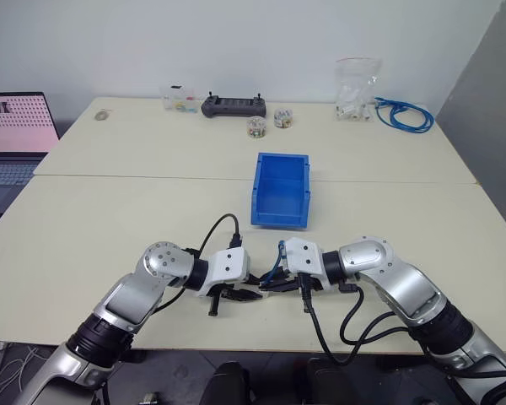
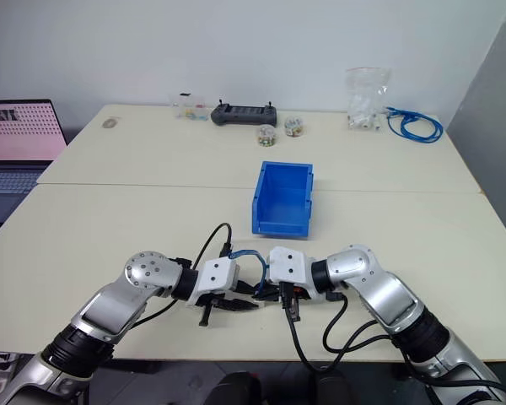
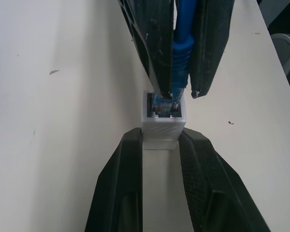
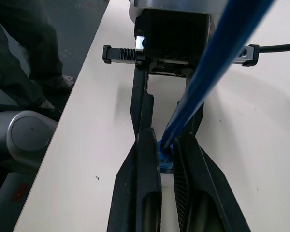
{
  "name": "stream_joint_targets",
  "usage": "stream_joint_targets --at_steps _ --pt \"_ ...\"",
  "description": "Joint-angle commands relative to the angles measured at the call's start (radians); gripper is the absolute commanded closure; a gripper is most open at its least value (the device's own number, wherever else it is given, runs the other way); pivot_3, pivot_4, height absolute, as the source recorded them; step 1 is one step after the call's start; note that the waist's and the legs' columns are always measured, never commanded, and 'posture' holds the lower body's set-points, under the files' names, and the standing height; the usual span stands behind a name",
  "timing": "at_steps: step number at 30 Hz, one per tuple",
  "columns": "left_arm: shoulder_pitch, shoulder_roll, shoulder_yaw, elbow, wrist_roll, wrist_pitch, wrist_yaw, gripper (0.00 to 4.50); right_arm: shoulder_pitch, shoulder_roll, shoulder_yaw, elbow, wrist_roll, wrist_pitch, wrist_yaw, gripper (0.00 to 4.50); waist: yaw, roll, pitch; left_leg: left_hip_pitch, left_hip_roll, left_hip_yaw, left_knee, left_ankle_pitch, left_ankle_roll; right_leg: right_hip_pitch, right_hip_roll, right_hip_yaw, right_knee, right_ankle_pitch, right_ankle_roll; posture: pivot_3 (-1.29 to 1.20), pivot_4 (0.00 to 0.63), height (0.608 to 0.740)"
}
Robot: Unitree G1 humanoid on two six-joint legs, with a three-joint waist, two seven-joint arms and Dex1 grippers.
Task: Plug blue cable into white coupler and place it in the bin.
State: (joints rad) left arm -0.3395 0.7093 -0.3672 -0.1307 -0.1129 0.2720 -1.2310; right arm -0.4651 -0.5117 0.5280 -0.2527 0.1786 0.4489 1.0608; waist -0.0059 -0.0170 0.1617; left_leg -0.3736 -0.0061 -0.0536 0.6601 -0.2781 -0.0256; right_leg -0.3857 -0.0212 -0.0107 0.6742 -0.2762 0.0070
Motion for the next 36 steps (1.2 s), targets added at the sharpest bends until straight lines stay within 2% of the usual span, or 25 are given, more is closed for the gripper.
stream_joint_targets --at_steps 1,6,14,21,23,29,34,36 --pt "0.020 0.014 -0.023 0.017 0.028 0.006 -0.003 3.74 0.061 -0.003 0.082 0.076 -0.022 0.045 0.033 4.44 -0.001 0.000 -0.001 0.001 0.000 0.000 0.000 0.000 0.000 0.001 0.000 0.000 0.000 0.000 0.000 0.00 0.150 0.740" --pt "0.020 0.011 -0.024 0.019 0.028 0.004 -0.004 3.74 0.073 0.022 0.099 0.126 -0.033 0.060 0.032 4.44 -0.003 0.001 -0.005 0.010 0.000 0.000 -0.003 -0.001 0.001 0.009 0.000 0.000 -0.001 -0.003 -0.001 0.00 0.150 0.740" --pt "0.017 0.006 -0.022 0.030 0.030 -0.002 -0.002 3.74 0.092 0.025 0.104 0.183 -0.057 0.043 0.030 4.44 -0.004 0.002 -0.010 0.012 0.000 0.000 -0.005 -0.001 0.001 0.010 0.000 0.000 -0.002 -0.003 -0.001 0.00 0.150 0.740" --pt "0.060 0.000 0.042 0.061 0.036 -0.066 0.087 3.74 0.081 0.061 -0.101 0.046 0.070 0.087 -0.046 4.44 -0.004 0.003 -0.010 0.013 0.000 0.000 -0.009 -0.001 0.001 0.010 0.000 0.000 -0.003 -0.003 -0.001 0.00 0.150 0.740" --pt "0.073 -0.007 0.073 0.051 0.013 -0.043 0.110 3.04 0.084 0.057 -0.150 -0.005 0.107 0.113 -0.064 4.44 -0.003 0.003 -0.008 0.012 0.000 0.000 -0.009 -0.001 0.001 0.009 0.000 0.000 -0.004 -0.003 -0.001 0.00 0.150 0.740" --pt "0.127 0.001 0.177 -0.054 -0.100 0.063 0.141 1.90 0.092 0.060 -0.268 -0.148 0.212 0.222 -0.132 4.45 -0.005 -0.001 0.001 0.006 0.001 0.000 -0.010 -0.001 0.001 0.002 0.000 0.001 -0.001 -0.003 -0.002 0.00 0.150 0.740" --pt "0.123 -0.031 0.345 -0.197 -0.235 0.243 0.266 0.99 0.039 0.066 -0.443 -0.211 0.329 0.322 -0.215 4.45 -0.008 -0.002 0.006 0.002 0.001 -0.001 -0.011 -0.001 0.000 -0.003 0.000 -0.001 0.000 -0.003 -0.002 0.00 0.150 0.740" --pt "0.073 -0.069 0.396 -0.231 -0.250 0.305 0.366 0.60 -0.040 0.083 -0.509 -0.163 0.369 0.343 -0.253 4.45 -0.008 -0.002 0.009 0.001 0.000 -0.001 -0.011 -0.001 0.000 -0.003 -0.001 0.000 0.000 -0.003 -0.002 0.00 0.150 0.740"
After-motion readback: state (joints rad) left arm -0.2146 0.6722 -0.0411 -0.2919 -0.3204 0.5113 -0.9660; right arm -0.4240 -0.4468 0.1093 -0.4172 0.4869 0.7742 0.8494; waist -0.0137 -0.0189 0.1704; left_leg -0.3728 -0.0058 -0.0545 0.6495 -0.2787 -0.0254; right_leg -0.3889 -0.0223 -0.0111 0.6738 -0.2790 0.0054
